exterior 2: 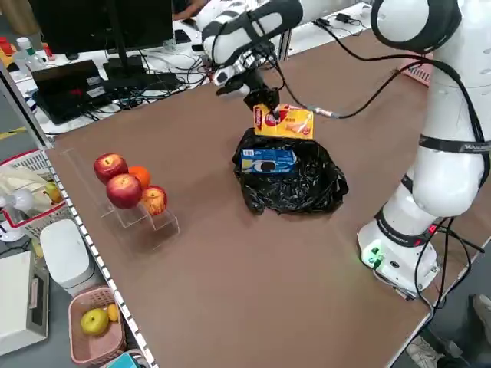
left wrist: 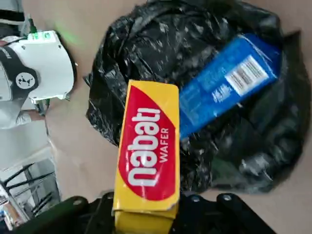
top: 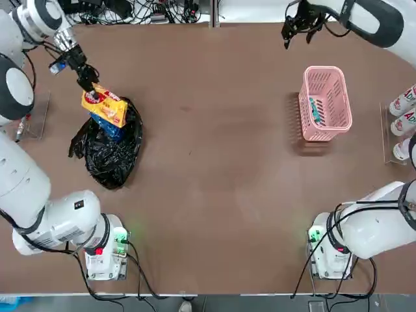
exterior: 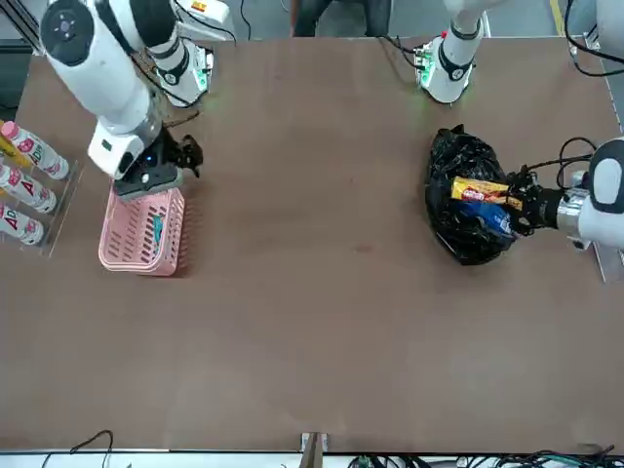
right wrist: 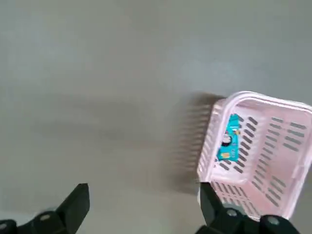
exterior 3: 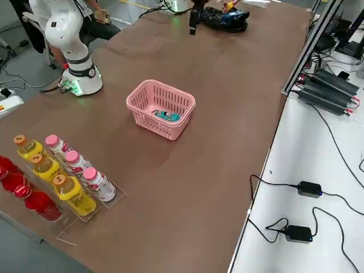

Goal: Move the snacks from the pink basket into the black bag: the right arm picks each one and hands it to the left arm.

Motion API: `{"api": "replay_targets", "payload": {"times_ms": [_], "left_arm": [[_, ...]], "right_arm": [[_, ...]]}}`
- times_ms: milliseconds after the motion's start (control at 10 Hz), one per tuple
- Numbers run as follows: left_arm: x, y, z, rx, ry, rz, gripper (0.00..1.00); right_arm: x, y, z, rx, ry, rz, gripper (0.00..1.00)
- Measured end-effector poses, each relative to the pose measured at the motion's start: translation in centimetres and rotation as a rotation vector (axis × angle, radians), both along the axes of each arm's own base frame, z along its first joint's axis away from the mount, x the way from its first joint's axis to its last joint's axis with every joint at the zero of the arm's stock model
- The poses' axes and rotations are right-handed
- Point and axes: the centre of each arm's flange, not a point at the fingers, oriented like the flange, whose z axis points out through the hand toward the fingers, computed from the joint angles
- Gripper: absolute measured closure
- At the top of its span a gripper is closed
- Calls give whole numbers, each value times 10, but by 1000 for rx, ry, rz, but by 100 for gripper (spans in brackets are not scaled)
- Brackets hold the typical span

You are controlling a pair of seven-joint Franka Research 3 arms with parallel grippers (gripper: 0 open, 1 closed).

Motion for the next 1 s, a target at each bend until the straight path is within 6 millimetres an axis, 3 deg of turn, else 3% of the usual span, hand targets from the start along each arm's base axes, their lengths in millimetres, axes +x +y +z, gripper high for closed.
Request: {"api": "replay_targets", "payload": {"times_ms": [300,600,800,1000], "left_arm": [[-15,-14,-42,-24,52,-28,74],[-20,-9,-53,-43,40,-41,66],[-22,1,-53,-80,15,-74,36],[-16,6,-39,-75,-19,-76,6]], "right_arm": [[-8,-55,-22,-3,-56,-49,0],[-35,-103,-67,6,-74,-44,0],[-44,-133,-96,7,-71,-35,0],[-52,-159,-116,11,-79,-54,0]]}}
